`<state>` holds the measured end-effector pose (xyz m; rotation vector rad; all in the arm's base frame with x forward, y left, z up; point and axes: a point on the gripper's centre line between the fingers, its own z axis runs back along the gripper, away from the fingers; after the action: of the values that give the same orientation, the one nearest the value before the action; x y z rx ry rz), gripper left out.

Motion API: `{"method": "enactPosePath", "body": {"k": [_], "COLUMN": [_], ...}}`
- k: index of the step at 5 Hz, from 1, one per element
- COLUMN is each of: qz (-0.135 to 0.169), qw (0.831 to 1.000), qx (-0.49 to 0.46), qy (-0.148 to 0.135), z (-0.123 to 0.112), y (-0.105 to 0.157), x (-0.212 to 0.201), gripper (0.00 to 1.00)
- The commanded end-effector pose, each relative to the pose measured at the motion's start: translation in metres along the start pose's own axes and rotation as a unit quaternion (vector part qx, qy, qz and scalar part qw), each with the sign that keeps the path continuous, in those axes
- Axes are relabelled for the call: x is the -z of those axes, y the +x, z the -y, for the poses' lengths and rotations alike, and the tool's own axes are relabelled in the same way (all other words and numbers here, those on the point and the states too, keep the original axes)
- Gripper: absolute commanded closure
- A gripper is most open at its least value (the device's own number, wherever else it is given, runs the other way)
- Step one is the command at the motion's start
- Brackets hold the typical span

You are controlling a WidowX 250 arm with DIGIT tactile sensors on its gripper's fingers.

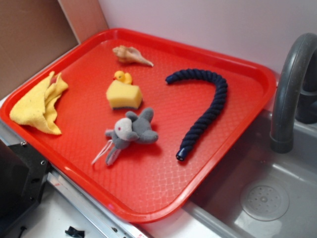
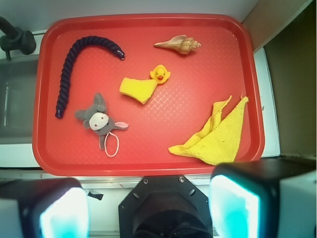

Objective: Grab the blue rope.

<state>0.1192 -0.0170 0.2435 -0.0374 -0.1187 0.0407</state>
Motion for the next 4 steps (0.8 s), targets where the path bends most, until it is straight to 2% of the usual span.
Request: {"method": "enactPosePath", "body": {"k": [1, 2, 4], "qz": [0.0, 0.029, 0.071], "qw": [1.0, 0.999, 0.994], "qx": [0.0, -0.023, -0.077], "qy": [0.0, 0.018, -0.021], "z": [0.0, 0.018, 0.065], "y": [0.0, 0.012, 0.053], "x": [0.0, 0.015, 0.062], "gripper": [0.0, 0.0, 0.0]}}
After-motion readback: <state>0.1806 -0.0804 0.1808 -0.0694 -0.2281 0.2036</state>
